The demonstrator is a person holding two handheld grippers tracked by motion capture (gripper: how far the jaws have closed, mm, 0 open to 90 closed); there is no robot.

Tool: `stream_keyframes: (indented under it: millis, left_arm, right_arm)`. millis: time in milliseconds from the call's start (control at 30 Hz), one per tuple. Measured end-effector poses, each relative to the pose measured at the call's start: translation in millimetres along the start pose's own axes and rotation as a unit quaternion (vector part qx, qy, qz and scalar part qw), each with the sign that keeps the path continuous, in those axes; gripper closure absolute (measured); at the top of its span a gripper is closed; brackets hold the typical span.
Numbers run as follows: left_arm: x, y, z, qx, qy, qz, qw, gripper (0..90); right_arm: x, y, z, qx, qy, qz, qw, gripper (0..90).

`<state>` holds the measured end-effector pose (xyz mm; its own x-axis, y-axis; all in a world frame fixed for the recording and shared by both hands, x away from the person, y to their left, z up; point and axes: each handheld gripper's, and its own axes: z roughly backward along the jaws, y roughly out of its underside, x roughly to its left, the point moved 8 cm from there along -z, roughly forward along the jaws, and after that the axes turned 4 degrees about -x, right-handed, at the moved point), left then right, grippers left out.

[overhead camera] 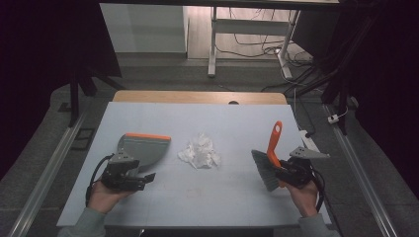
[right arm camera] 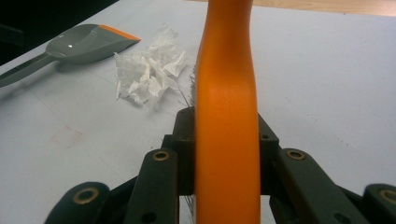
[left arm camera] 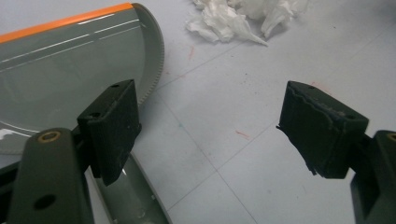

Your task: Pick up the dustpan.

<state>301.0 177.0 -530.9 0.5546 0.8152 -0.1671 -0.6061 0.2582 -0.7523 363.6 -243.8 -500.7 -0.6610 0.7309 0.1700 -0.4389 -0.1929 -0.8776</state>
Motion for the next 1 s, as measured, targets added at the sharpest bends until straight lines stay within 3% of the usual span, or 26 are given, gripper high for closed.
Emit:
stream_keyframes:
  millis: [100,367,567,733,800,833,1000]
  left_arm:
    - [-0.1,-6.2,3.0,-0.001,-0.006,0.002,1.0000,21.2]
    - [7.5,-21.5,1.1,0.032,-0.029,0.013,0.9990,21.0]
    - [19.7,-28.2,4.4,0.041,-0.041,0.037,0.9977,20.8]
    - [30.9,-20.4,10.5,0.057,-0.061,0.055,0.9950,17.7]
    - [34.0,-17.4,16.2,0.064,-0.072,0.071,0.9929,15.8]
    - [34.6,-13.9,22.2,0.075,-0.073,0.081,0.9912,14.8]
    - [36.5,-6.8,24.5,0.082,-0.079,0.097,0.9887,13.0]
  right_arm:
    - [0.7,0.8,-0.3,0.005,0.002,0.003,1.0000,70.4]
    - [-2.2,2.7,-0.5,0.007,-0.001,-0.001,1.0000,70.3]
    - [-2.7,2.8,0.1,0.005,-0.001,-0.001,1.0000,70.4]
    - [-1.9,1.7,0.5,0.003,-0.001,0.001,1.0000,70.4]
    - [-2.3,1.5,0.5,0.003,0.000,0.000,1.0000,70.4]
    - [-2.2,1.7,0.5,0.003,0.000,-0.001,1.0000,70.3]
    - [-1.5,2.6,-0.1,0.007,0.003,0.004,1.0000,70.3]
